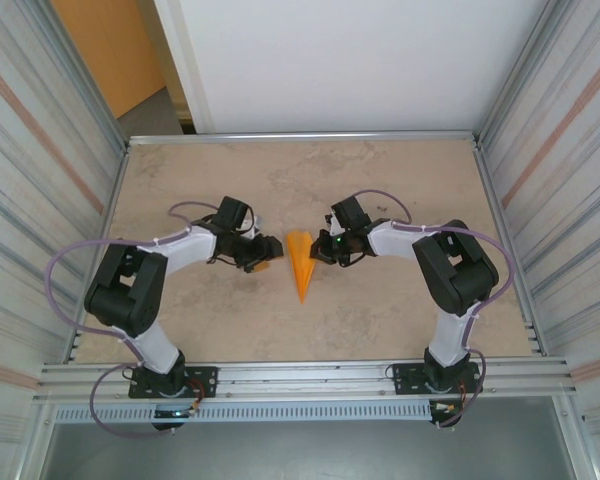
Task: Fold a paper plane with a square sheet of paper (pick it up from the middle)
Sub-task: Turn over a paper plane at the center of the table.
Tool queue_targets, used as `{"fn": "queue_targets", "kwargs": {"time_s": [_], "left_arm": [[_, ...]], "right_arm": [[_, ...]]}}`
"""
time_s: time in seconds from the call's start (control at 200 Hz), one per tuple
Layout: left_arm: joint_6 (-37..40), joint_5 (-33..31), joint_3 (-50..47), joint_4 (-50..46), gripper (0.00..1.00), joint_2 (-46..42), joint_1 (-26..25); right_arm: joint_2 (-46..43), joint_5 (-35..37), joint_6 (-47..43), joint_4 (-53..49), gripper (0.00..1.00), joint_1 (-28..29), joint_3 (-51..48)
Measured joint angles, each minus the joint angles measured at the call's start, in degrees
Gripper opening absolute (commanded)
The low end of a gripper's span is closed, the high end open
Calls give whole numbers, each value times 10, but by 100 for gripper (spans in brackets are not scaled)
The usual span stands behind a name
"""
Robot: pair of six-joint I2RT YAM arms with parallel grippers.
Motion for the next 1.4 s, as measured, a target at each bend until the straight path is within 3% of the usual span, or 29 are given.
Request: {"fn": "queue_targets", "kwargs": {"time_s": [0.396,0.752,1.047,1.398], "left_arm": [[2,9,30,-2,54,15,-24],[21,-30,126,-79,30,91,-49],[21,-58,134,-112,9,97,-48],[30,-54,134,-95,4,89,-34]], "right_arm": [[0,0,0,12,2,0,0],[0,0,0,13,2,0,0],[0,0,0,13,0,-2,0],[-15,2,0,13,0,-20,0]]}}
